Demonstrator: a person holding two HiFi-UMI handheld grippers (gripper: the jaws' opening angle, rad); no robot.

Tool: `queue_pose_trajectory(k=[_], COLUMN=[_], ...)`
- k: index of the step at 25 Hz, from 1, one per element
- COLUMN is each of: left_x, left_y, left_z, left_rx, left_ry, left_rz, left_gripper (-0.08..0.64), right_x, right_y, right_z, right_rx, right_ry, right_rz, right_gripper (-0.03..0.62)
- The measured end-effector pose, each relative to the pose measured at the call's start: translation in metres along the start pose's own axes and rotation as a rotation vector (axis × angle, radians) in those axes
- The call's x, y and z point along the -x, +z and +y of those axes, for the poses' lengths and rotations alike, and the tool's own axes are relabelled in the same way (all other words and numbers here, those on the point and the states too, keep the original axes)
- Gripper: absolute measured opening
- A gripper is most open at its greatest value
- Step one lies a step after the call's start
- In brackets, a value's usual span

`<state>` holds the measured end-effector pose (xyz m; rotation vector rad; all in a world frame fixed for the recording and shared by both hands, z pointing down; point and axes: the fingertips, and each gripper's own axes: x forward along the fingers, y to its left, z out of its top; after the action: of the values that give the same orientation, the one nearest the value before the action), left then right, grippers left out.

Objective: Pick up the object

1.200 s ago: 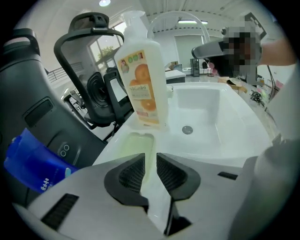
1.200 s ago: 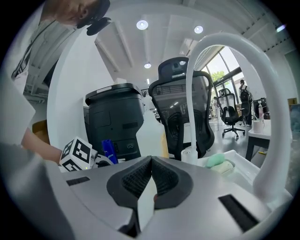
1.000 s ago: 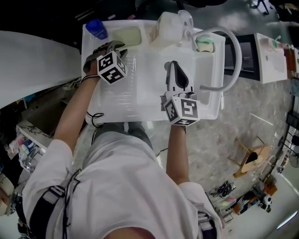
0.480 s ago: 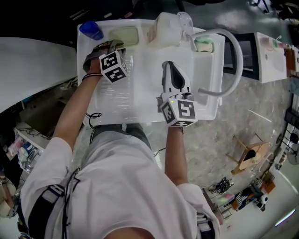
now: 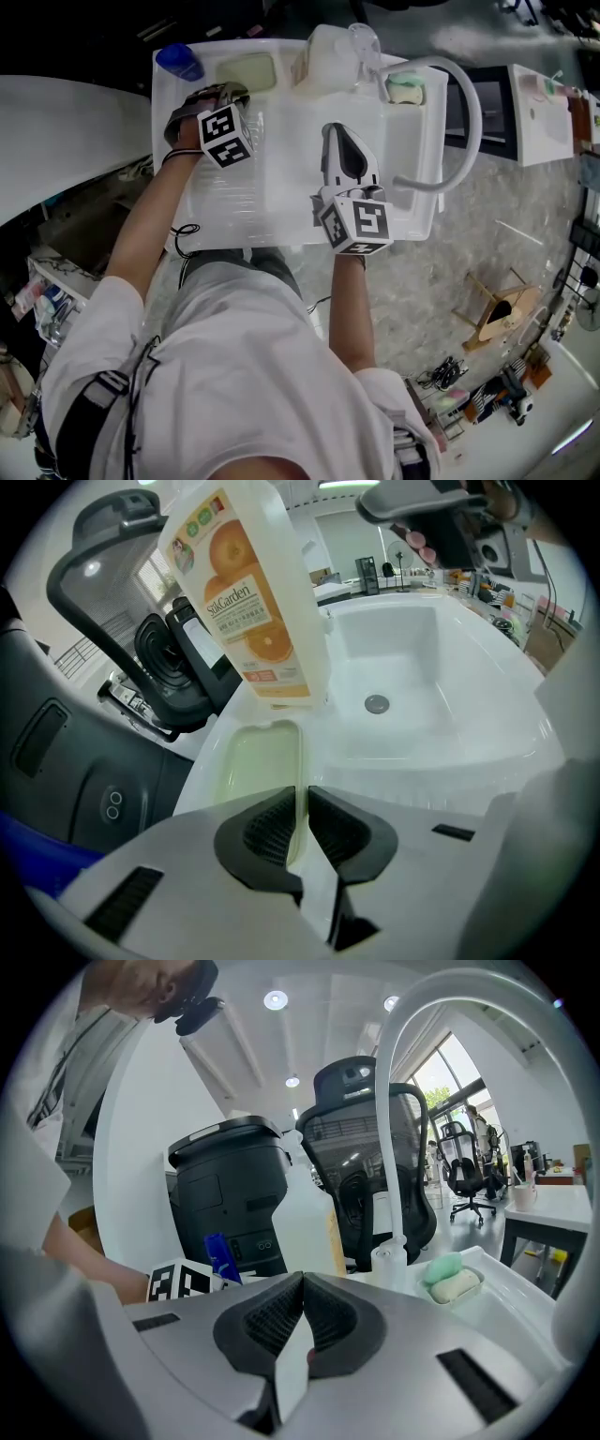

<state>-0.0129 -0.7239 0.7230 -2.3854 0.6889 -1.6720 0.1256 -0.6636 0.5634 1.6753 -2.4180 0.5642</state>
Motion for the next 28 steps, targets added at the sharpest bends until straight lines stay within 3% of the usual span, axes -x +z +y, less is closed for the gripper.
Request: queue_pose_trajectory(k=[9,16,23,28], left_x=[0.034,0.081,0.139,0.186], left_y=[0.025,0.041,0.053,0.082], left_z=[0.002,-0.003,-0.009,-0.017], left_rx=[0.080,0.240,0.315,0.361], left_ry=[0.032,0.070,0.152,0.219], left_rz=[-0.087,-0.185,-0.245,-0.285], left_gripper=[0.051,0.048,0.043,0.041], right_x=[0.021,0.052,0.086,0.119], right_y=[0.005,0.013,0.028,0.049], right_z=[0.007,0.020,0.025,0.012], right_rx=[0.012,0.019,0.025,0.011], right_ry=[0.012,0.035,0.061,0.085], right_rz=[-0.017,-0.048,-0.098,-0.132], right_gripper=[0.008,0.008,0.008,0.008])
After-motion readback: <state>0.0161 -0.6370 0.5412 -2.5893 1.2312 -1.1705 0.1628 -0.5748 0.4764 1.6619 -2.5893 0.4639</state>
